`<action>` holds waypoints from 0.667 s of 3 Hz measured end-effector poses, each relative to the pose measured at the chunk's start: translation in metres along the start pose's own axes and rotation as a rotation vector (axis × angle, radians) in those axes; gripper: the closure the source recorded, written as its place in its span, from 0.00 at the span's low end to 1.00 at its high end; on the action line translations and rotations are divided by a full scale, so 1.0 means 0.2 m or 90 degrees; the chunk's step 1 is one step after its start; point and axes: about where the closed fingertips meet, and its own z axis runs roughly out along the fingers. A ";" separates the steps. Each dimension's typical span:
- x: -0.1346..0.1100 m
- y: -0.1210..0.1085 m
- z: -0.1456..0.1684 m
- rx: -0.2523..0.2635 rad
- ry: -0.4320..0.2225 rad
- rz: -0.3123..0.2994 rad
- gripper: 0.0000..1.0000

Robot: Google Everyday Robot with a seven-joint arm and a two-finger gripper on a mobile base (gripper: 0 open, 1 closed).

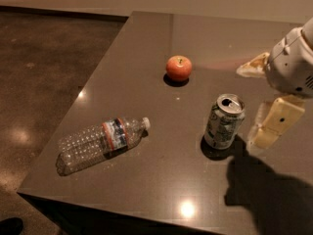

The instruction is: Move 7up can near water bottle

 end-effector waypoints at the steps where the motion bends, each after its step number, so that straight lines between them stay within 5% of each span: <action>1: -0.03 0.02 0.11 -0.009 -0.034 -0.002 0.00; 2: -0.05 -0.01 0.16 -0.001 -0.051 -0.005 0.00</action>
Offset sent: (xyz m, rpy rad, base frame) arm 0.0206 0.0261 -0.0403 0.1085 -0.0253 0.0217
